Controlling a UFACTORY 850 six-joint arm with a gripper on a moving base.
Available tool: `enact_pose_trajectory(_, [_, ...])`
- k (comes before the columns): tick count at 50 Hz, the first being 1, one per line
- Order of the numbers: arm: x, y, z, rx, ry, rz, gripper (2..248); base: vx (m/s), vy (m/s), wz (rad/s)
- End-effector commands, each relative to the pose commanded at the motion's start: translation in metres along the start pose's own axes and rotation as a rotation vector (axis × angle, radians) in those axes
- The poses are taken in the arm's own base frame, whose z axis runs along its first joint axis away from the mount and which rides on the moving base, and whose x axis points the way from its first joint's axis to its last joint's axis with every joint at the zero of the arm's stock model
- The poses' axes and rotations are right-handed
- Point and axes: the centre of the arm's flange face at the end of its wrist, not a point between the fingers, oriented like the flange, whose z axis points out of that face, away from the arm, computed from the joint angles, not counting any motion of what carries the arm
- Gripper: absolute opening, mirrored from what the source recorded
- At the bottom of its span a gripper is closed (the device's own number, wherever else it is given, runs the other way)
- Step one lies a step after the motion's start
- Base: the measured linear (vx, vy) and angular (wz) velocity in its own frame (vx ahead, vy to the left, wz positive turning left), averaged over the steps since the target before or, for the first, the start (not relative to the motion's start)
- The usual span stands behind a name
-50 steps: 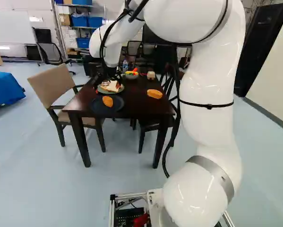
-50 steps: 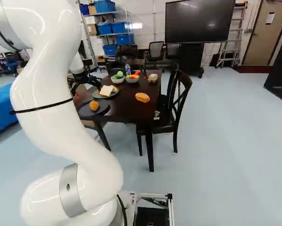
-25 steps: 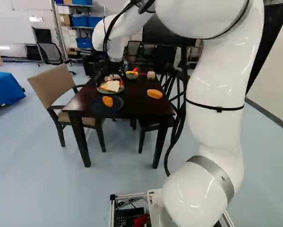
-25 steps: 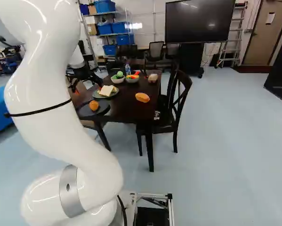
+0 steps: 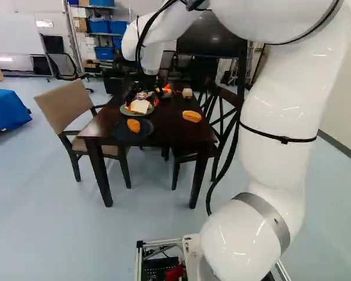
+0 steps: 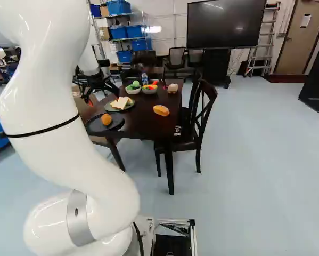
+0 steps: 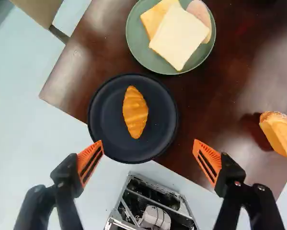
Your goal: Move the croissant to the empty plate
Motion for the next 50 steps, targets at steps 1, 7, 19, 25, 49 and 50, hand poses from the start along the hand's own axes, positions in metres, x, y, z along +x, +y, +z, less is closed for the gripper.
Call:
enact_pose_trajectory(1, [0.0, 0.0, 0.0, 0.0, 0.0, 0.0, 247, 0.0, 0.0, 0.0])
enact_pose_trajectory(7, [0.0, 0.0, 0.0, 0.0, 0.0, 0.0, 247, 0.0, 0.0, 0.0])
enact_pose_trajectory(19, [0.0, 0.0, 0.0, 0.0, 0.0, 0.0, 247, -0.091, -0.001, -0.023])
enact_pose_trajectory(25, [0.0, 0.0, 0.0, 0.0, 0.0, 0.0, 247, -0.23, 0.003, 0.03])
enact_pose_trajectory(49, [0.0, 0.0, 0.0, 0.0, 0.0, 0.0, 247, -0.253, -0.001, 0.025])
enact_pose_trajectory(50, [0.0, 0.0, 0.0, 0.0, 0.0, 0.0, 247, -0.238, -0.003, 0.034])
